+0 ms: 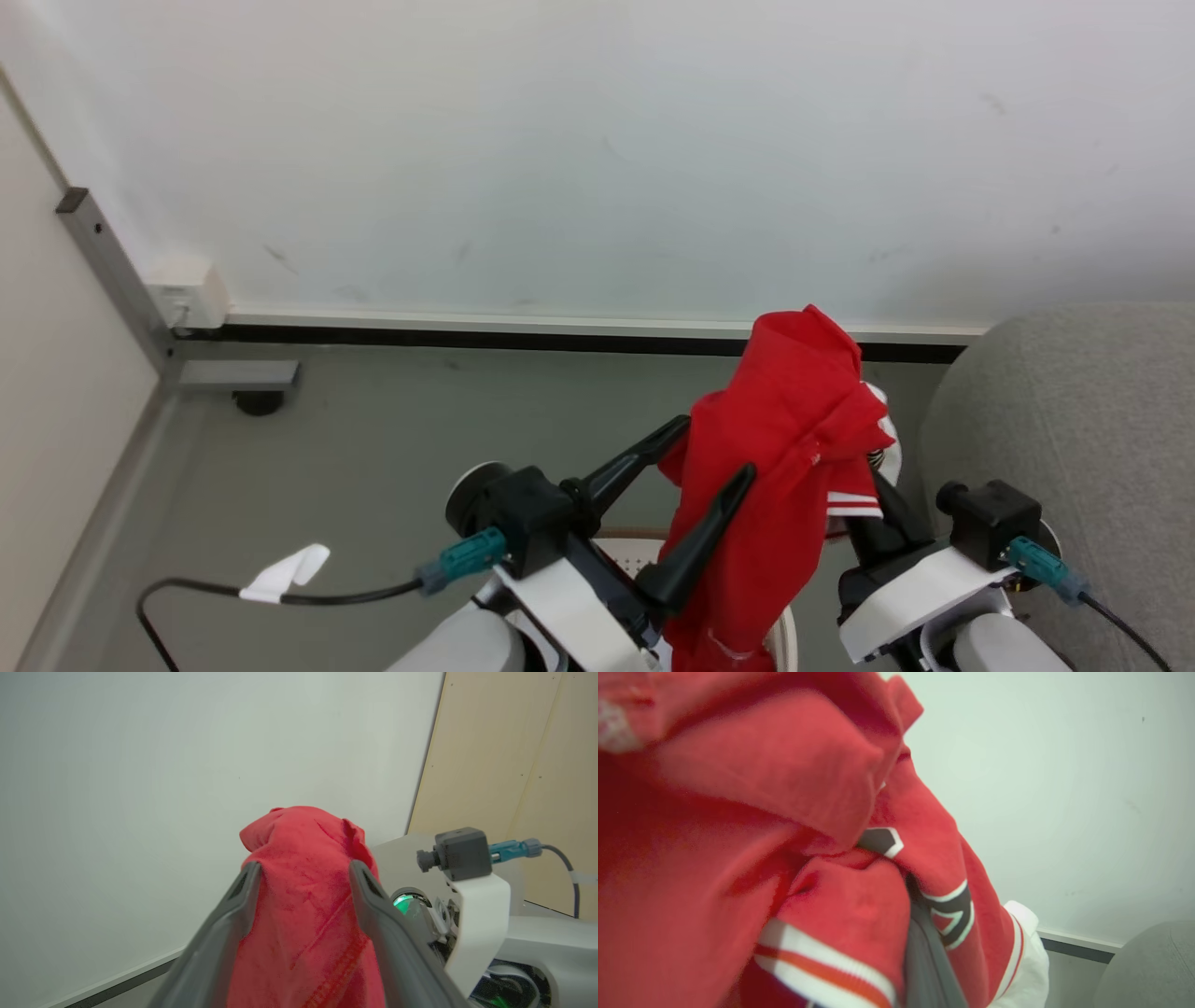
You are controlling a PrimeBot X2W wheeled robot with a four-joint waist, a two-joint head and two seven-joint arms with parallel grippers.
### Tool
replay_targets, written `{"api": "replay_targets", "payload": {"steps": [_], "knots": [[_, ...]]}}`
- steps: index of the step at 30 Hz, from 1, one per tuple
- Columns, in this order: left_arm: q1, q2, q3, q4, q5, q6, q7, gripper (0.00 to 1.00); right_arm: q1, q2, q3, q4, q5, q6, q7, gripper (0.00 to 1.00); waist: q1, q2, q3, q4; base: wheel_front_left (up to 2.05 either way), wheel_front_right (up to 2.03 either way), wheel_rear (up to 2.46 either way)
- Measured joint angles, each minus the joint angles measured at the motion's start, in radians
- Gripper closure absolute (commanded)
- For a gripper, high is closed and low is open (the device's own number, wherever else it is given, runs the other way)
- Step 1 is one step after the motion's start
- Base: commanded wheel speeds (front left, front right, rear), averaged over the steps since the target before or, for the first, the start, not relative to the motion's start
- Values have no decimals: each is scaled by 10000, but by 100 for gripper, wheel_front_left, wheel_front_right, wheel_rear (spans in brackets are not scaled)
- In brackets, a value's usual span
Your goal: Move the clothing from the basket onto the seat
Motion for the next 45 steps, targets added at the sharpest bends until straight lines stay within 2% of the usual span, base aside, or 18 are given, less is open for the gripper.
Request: {"api": "replay_targets", "payload": {"steps": [11,14,28,36,41,45], "knots": [[497,378,-84,-178,412,-100,-489,0,497,-290,-1760,-1264,50,0,0,100,0,1,134,-1650,0,0,0],[545,384,-8,-102,483,-81,-504,0,709,-217,-2190,-1538,487,0,0,100,0,0,171,-2133,0,0,0],[834,23,834,516,746,-180,-564,0,1465,-217,-2736,-2408,481,0,0,100,0,1,480,-4257,0,0,0],[941,-194,1210,742,1114,-303,-564,0,1525,-144,-2769,-2610,326,0,0,100,0,1,667,-4805,0,0,0],[954,-282,1317,848,1308,-360,-564,0,1418,-188,-2763,-2604,299,0,0,100,0,0,777,-4865,0,0,0],[912,-240,1302,941,1593,-372,-564,0,639,-360,-2849,-2366,389,0,0,100,0,0,1025,-4831,0,0,0]]}}
